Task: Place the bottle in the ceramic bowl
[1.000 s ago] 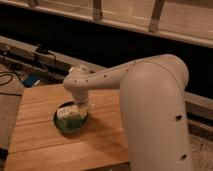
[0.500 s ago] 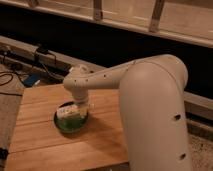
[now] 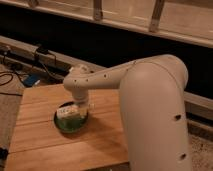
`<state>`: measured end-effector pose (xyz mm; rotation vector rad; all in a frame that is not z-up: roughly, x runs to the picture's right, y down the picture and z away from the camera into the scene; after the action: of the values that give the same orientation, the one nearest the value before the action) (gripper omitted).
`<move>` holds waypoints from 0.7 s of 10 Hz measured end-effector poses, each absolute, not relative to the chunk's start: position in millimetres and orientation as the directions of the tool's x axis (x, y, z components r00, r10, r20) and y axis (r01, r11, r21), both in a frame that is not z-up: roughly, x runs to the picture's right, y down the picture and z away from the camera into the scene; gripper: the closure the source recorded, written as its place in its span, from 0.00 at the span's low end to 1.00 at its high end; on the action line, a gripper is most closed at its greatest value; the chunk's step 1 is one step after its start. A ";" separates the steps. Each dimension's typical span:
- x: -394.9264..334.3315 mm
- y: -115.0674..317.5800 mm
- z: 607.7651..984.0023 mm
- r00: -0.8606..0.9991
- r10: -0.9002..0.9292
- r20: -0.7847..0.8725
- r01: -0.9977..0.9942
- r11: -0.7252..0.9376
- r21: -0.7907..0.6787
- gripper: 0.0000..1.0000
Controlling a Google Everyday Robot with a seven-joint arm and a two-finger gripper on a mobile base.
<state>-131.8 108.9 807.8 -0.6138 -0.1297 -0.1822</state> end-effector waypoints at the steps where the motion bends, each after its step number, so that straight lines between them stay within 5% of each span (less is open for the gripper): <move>1: -132.1 108.9 807.6 0.976 -0.131 0.175 0.208 0.802 -0.560 0.99; 3: -132.0 109.0 807.6 0.976 -0.131 0.175 0.208 0.802 -0.560 0.95; 7: -132.0 108.7 807.5 0.976 -0.131 0.175 0.208 0.802 -0.559 0.55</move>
<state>-132.0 108.7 807.5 -0.6134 -0.1302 -0.1823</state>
